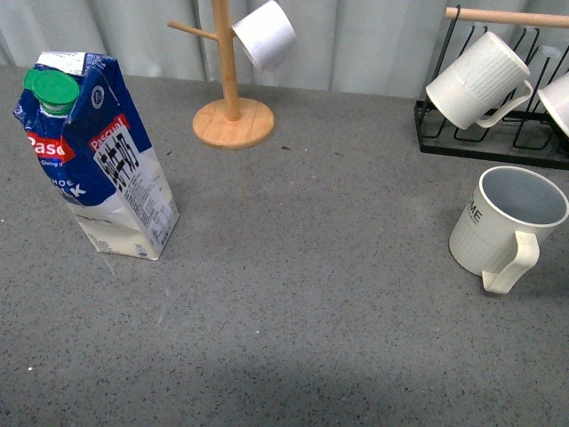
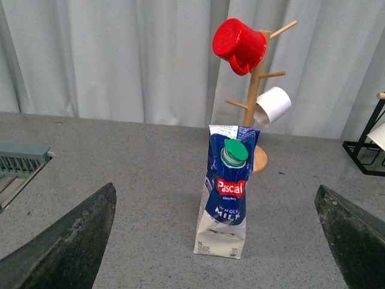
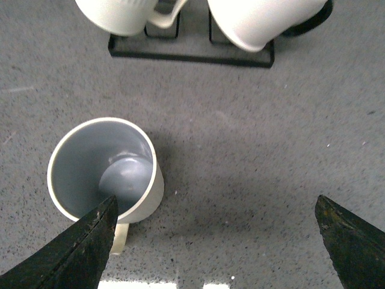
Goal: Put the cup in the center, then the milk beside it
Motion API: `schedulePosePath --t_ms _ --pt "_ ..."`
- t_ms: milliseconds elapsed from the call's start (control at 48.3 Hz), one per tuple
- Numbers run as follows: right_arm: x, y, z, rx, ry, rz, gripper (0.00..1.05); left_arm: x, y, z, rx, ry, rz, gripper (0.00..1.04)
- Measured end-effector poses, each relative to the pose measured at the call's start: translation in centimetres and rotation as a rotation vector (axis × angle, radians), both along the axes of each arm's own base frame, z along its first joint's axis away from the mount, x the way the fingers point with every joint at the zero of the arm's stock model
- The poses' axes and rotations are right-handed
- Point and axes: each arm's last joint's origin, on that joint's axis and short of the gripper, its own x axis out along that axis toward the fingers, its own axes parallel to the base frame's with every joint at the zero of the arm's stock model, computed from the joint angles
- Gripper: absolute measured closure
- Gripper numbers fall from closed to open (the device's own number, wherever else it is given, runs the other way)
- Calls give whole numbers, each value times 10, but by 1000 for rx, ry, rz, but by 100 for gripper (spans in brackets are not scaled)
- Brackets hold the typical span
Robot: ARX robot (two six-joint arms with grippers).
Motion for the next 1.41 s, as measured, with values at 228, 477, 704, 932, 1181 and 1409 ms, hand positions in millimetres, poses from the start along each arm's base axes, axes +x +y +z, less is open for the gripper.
schedulePosePath --t_ms 228,477,704,932,1181,1409 --pt "36 5 -21 40 134 -10 9 0 0 0 0 0 0 7" --pt "70 15 -43 80 250 -41 9 0 0 0 0 0 0 7" --pt "81 23 -50 112 286 -53 34 0 0 0 0 0 0 7" --pt "84 24 -48 144 297 -80 68 0 0 0 0 0 0 7" --pt "85 25 -46 160 316 -77 104 0 0 0 0 0 0 7" --pt "86 41 -36 185 312 -28 103 0 0 0 0 0 0 7"
